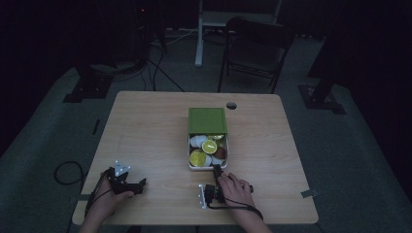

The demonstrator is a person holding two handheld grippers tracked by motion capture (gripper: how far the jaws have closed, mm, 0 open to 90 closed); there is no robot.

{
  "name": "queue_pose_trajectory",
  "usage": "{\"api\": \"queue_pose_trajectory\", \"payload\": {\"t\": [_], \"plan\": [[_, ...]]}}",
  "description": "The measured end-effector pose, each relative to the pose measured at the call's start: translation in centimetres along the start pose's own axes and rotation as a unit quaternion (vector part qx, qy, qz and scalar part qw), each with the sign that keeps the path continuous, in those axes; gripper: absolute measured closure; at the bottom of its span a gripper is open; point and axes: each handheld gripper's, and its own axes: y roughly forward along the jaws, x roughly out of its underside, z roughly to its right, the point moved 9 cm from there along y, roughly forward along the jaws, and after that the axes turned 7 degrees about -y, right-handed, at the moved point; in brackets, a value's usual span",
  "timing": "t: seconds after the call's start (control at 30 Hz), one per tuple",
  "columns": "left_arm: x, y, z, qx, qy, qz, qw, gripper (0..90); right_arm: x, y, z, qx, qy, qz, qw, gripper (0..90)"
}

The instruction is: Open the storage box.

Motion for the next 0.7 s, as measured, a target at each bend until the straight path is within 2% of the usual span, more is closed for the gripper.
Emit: {"api": "queue_pose_trajectory", "payload": {"t": [0.7], "plan": [[0.0, 0.0, 0.0, 0.0, 0.0, 0.0, 1.0, 1.7, -0.3, -1.9, -1.0, -0.01, -0.001, 0.013, 0.9999, 72.4]]}}
